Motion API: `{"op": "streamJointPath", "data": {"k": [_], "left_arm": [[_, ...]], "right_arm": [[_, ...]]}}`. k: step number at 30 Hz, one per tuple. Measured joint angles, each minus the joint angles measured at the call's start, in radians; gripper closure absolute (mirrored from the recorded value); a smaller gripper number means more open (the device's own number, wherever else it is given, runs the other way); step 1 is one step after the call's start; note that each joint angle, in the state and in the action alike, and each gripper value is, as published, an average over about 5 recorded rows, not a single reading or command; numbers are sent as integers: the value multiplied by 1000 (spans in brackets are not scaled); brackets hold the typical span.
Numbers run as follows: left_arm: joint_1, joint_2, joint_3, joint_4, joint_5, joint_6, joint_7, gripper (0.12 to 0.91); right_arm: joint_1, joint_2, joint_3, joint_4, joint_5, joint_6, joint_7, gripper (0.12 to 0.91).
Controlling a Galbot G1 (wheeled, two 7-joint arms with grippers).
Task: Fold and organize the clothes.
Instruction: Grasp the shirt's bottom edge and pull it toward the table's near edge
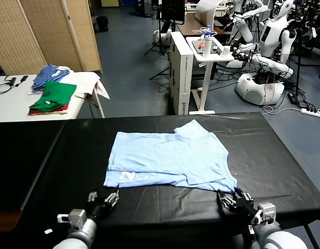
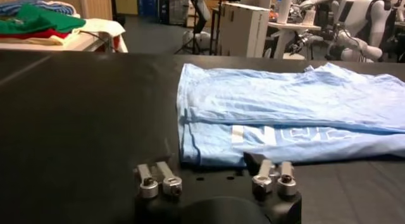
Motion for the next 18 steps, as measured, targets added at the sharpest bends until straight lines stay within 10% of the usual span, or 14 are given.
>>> {"op": "streamJointPath", "data": {"k": [5,18], "left_arm": [[19,0,-7,-20,15,-2,-2,885],[174,5,-74,-117,87,-5,-13,884]], "right_arm": [[6,-33,2,10,51,-32,22,873],[-1,-168,0,63,170,-131,75,883]]}}
